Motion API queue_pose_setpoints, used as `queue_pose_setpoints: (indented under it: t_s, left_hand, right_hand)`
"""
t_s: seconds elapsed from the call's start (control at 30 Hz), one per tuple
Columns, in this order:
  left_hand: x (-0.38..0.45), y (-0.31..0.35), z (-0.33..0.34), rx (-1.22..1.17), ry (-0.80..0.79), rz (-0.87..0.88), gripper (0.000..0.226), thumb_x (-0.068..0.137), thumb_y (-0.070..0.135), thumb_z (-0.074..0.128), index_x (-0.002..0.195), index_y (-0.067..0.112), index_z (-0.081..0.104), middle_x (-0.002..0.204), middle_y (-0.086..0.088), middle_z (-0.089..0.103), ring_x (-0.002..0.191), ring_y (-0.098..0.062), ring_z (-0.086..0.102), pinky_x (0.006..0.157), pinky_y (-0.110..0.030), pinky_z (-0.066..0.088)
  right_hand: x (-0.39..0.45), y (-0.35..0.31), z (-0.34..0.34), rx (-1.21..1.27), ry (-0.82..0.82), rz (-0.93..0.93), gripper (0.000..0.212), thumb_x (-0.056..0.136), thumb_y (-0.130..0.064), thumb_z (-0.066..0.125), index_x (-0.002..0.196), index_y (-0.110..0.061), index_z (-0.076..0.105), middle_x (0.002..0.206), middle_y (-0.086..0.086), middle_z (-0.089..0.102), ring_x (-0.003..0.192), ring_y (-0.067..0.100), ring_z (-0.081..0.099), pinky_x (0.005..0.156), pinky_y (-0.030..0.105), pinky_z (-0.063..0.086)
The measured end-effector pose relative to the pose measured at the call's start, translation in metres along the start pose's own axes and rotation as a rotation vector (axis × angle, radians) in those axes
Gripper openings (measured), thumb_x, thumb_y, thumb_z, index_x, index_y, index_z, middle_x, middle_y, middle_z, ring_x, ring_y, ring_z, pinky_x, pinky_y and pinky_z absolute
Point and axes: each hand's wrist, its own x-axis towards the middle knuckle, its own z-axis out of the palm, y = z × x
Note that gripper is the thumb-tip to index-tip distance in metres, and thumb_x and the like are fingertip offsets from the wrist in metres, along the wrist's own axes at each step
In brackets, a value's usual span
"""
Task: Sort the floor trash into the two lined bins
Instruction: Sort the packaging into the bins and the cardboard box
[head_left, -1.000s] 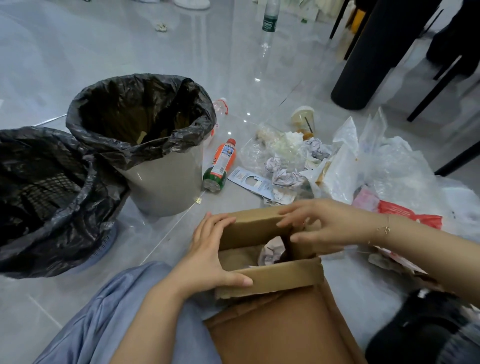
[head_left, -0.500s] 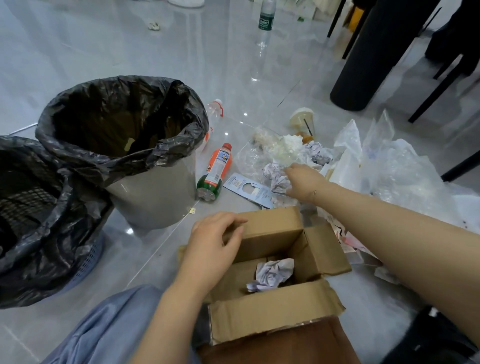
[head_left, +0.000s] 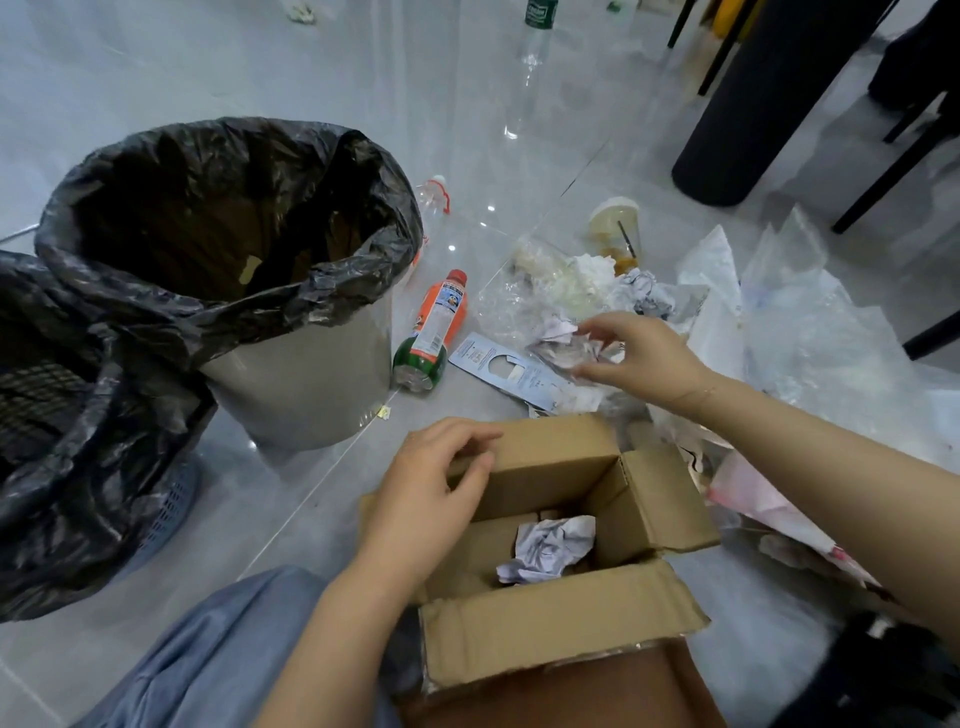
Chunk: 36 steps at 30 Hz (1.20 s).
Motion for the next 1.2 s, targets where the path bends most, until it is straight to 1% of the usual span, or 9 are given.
queue_pose_setpoints:
  t_s: [0.1, 0.23, 0.37, 0.47, 0.63, 0.8, 0.93, 1.07, 1.2]
  left_hand:
    - [-0.001, 0.011, -0.004, -0.326, 0.076, -0.121, 0.038, 0.09, 0.014, 0.065, 0.121, 0.035, 0.057, 0.116, 0.016, 0.061, 0.1, -0.003, 0.061, 0.09, -0.028, 0.051]
    - [-0.007, 0.024, -0.011, -0.621, -0.032, -0.153, 0.058, 0.082, 0.028, 0.072, 0.132, 0.043, 0.047, 0.131, 0.017, 0.054, 0.108, -0.005, 0.061, 0.085, -0.019, 0.05]
    - [-0.018, 0.03, -0.009, -0.529, -0.113, -0.118, 0.03, 0.084, 0.013, 0.072, 0.11, 0.028, 0.067, 0.108, 0.008, 0.07, 0.102, -0.013, 0.066, 0.085, -0.026, 0.054]
    - [-0.02, 0.026, -0.013, -0.347, -0.144, -0.073, 0.029, 0.081, 0.014, 0.076, 0.102, 0.033, 0.068, 0.104, 0.016, 0.068, 0.1, -0.005, 0.065, 0.087, -0.023, 0.052]
    - [-0.024, 0.016, -0.018, 0.16, -0.34, 0.134, 0.043, 0.067, 0.06, 0.069, 0.107, 0.046, 0.064, 0.117, 0.032, 0.055, 0.121, 0.006, 0.043, 0.098, -0.013, 0.033]
    - [-0.016, 0.011, -0.013, 0.231, -0.088, 0.19, 0.033, 0.082, 0.052, 0.055, 0.112, 0.04, 0.064, 0.122, 0.028, 0.054, 0.12, 0.002, 0.043, 0.103, -0.022, 0.03]
    - [-0.012, -0.006, -0.007, 0.396, -0.103, 0.112, 0.031, 0.087, 0.038, 0.058, 0.118, 0.041, 0.062, 0.131, 0.024, 0.051, 0.124, -0.001, 0.041, 0.113, -0.034, 0.018]
    - [-0.008, -0.014, -0.002, 0.39, -0.109, 0.112, 0.032, 0.089, 0.026, 0.06, 0.116, 0.042, 0.064, 0.126, 0.027, 0.056, 0.118, 0.004, 0.041, 0.107, -0.023, 0.016]
    - [-0.004, -0.022, -0.003, 0.339, -0.126, 0.065, 0.032, 0.088, 0.031, 0.051, 0.113, 0.045, 0.064, 0.116, 0.032, 0.06, 0.111, 0.006, 0.048, 0.098, -0.01, 0.02]
  right_hand:
    - [-0.037, -0.033, -0.023, 0.267, -0.082, -0.055, 0.042, 0.077, -0.024, 0.078, 0.116, -0.023, 0.063, 0.109, -0.007, 0.065, 0.09, 0.01, 0.061, 0.086, 0.024, 0.052]
    - [-0.071, -0.064, -0.029, 0.396, -0.297, -0.118, 0.051, 0.072, -0.022, 0.081, 0.12, -0.029, 0.063, 0.097, -0.003, 0.066, 0.086, 0.009, 0.062, 0.085, 0.021, 0.052]
    - [-0.085, -0.071, -0.026, 0.459, -0.359, -0.12, 0.052, 0.074, -0.02, 0.08, 0.122, -0.027, 0.062, 0.098, 0.0, 0.065, 0.09, 0.005, 0.064, 0.086, 0.021, 0.053]
    - [-0.083, -0.059, -0.03, 0.518, -0.299, -0.049, 0.035, 0.081, -0.021, 0.074, 0.115, -0.026, 0.066, 0.1, -0.005, 0.069, 0.095, 0.007, 0.064, 0.09, 0.028, 0.053]
    - [-0.04, -0.012, -0.025, 0.512, -0.111, 0.172, 0.015, 0.089, -0.017, 0.065, 0.102, -0.021, 0.069, 0.105, 0.003, 0.07, 0.099, 0.02, 0.065, 0.086, 0.033, 0.054]
    - [0.03, 0.008, 0.001, 0.216, -0.041, 0.284, 0.028, 0.086, -0.013, 0.062, 0.114, -0.014, 0.065, 0.128, 0.006, 0.058, 0.11, 0.022, 0.057, 0.085, 0.026, 0.041]
    - [0.077, 0.004, 0.027, 0.235, -0.097, 0.325, 0.022, 0.085, -0.007, 0.061, 0.106, -0.009, 0.069, 0.131, 0.01, 0.057, 0.113, 0.025, 0.055, 0.083, 0.025, 0.039]
    - [0.097, 0.006, 0.052, 0.214, -0.219, 0.387, 0.035, 0.089, -0.012, 0.061, 0.123, -0.005, 0.062, 0.13, 0.012, 0.057, 0.117, 0.026, 0.054, 0.087, 0.025, 0.038]
    - [0.1, 0.019, 0.068, 0.214, -0.126, 0.399, 0.028, 0.086, -0.008, 0.063, 0.114, -0.006, 0.067, 0.125, 0.012, 0.062, 0.113, 0.026, 0.057, 0.092, 0.028, 0.042]
